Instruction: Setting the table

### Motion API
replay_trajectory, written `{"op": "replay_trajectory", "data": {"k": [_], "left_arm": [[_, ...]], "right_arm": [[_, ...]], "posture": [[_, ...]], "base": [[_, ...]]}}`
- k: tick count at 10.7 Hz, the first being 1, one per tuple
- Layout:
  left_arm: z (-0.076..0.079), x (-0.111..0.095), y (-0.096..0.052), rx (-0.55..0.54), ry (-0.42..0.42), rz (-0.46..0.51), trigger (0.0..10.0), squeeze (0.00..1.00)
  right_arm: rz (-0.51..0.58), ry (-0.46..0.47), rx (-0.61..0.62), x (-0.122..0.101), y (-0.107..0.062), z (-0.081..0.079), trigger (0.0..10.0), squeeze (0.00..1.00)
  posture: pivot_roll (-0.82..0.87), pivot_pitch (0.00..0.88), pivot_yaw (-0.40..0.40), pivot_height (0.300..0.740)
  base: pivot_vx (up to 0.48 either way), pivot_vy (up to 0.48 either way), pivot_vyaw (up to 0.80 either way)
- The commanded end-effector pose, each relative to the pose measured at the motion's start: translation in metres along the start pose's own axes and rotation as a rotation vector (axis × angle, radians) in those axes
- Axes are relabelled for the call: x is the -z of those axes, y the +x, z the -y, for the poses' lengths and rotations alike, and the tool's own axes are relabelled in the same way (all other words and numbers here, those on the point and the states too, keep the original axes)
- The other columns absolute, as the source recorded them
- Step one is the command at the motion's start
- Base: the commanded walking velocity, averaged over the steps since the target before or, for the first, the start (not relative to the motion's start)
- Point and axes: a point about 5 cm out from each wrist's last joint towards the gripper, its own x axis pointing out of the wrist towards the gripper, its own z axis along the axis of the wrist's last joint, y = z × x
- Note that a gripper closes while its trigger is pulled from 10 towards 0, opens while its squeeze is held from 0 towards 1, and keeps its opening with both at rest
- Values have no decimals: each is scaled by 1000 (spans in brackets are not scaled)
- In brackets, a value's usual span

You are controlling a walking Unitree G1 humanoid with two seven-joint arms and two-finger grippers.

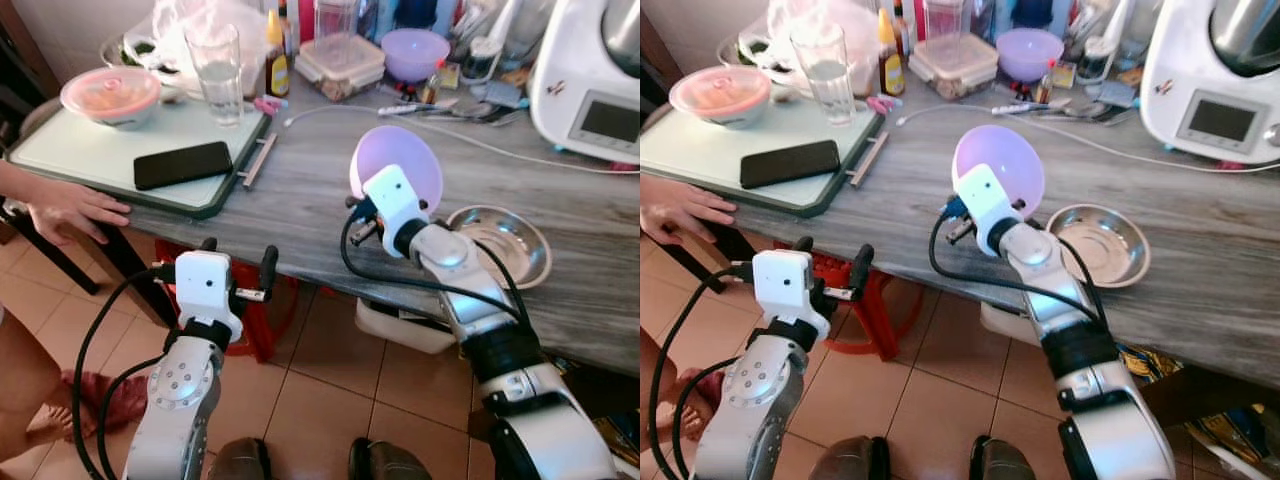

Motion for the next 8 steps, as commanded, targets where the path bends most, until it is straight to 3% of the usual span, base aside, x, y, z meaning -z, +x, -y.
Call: {"op": "replay_trajectory", "data": {"k": [1,2,3,8], "left_arm": [[0,-4,-1,11,8,5,10000,0],[0,-4,-1,11,12,1,10000,0],[-1,-4,0,8,11,-3,10000,0],[1,-1,3,25,14,-25,10000,0]], "right_arm": [[-7,-21,-17,-1,1,0,10000,90],[-21,-22,-16,0,1,-1,10000,894],[-45,-22,-22,1,0,-3,10000,1000],[-171,-88,-55,6,-15,4,10000,1000]], "posture": [[97,133,15,740],[99,132,14,740],[103,130,14,740],[82,121,15,740]], "base": [[0,0,0],[0,0,0],[0,0,0],[0,0,0]]}}
